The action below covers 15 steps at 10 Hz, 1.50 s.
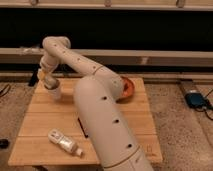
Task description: Place the white sponge in the ceramic cup
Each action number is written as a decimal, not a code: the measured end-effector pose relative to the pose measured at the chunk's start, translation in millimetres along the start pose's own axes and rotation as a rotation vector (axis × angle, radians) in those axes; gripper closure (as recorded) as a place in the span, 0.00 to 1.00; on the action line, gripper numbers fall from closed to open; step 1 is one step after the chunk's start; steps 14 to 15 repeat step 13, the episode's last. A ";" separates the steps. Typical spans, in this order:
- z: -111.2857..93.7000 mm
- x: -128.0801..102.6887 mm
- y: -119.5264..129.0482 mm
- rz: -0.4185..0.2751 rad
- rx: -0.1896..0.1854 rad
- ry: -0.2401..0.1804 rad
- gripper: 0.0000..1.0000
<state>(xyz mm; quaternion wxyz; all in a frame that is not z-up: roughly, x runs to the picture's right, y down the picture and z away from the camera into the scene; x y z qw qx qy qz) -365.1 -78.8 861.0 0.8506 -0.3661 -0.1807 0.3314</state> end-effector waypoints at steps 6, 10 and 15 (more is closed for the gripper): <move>4.0 -0.3 -0.9 -0.007 -0.002 0.010 0.20; 6.7 2.7 -2.2 -0.012 0.003 0.021 0.20; 3.0 3.5 -5.8 -0.006 0.006 0.017 0.20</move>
